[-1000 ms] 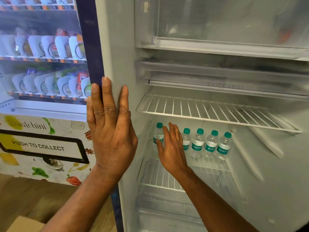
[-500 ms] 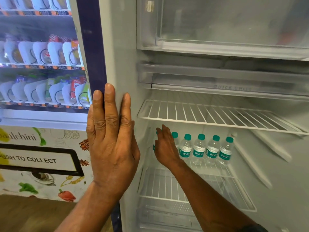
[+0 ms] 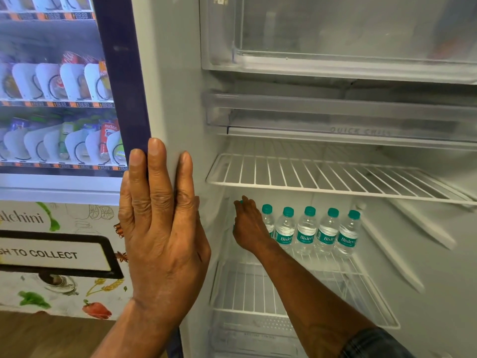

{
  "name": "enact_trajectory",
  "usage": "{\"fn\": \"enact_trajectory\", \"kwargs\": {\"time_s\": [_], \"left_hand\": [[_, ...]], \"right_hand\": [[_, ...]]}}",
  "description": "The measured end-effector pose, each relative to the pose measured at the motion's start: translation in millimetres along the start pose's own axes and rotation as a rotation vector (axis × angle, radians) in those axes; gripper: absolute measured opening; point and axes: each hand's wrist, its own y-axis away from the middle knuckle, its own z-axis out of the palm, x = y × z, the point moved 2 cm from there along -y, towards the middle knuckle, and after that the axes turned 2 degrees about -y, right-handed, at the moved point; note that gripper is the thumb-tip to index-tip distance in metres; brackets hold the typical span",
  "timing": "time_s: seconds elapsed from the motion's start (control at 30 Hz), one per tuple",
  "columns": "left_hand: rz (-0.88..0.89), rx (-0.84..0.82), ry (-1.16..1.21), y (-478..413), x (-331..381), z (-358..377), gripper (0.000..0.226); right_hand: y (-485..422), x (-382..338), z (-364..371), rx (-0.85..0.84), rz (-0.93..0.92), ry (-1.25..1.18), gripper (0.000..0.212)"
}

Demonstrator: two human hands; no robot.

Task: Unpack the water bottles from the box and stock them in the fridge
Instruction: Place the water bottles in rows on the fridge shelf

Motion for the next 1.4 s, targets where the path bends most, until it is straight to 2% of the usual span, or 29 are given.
{"fn": "enact_trajectory", "kwargs": {"time_s": [0.3, 0.53, 0.7, 0.83, 0.93, 1.1, 1.4], "left_hand": [[-0.006, 0.005, 0.003, 0.3, -0.4, 1.6, 0.052], [-0.001, 0.017, 0.000, 1.7, -0.7, 2.4, 0.053], [0.005, 0.017, -0.013, 1.9, -1.4, 2.3, 0.064], [0.012, 0.020, -0.005, 1.2, -0.7, 1.5, 0.062], [0.011, 0.025, 0.009, 1.2, -0.1, 0.6, 0.060], [-0.007, 0.025, 0.021, 1.4, -0.5, 0.4, 0.059], [-0.026, 0.004, 0.026, -0.4, 0.8, -1.8, 0.057]], "right_hand": [[-13.2, 4.8, 3.0, -0.045, 0.033, 0.033, 0.072], [-10.8, 4.7, 5.2, 0.063, 0.042, 0.030, 0.061], [-3.7, -0.2, 2.2, 0.078, 0.011, -0.081, 0.050], [7.8, -3.3, -13.7, 0.063, 0.012, -0.199, 0.050], [18.2, -3.9, -33.7, 0.078, 0.010, -0.279, 0.039], [41.3, -3.7, -49.3, 0.026, 0.002, -0.354, 0.029], [77.0, -0.8, -55.0, -0.057, -0.008, -0.349, 0.032]]}}
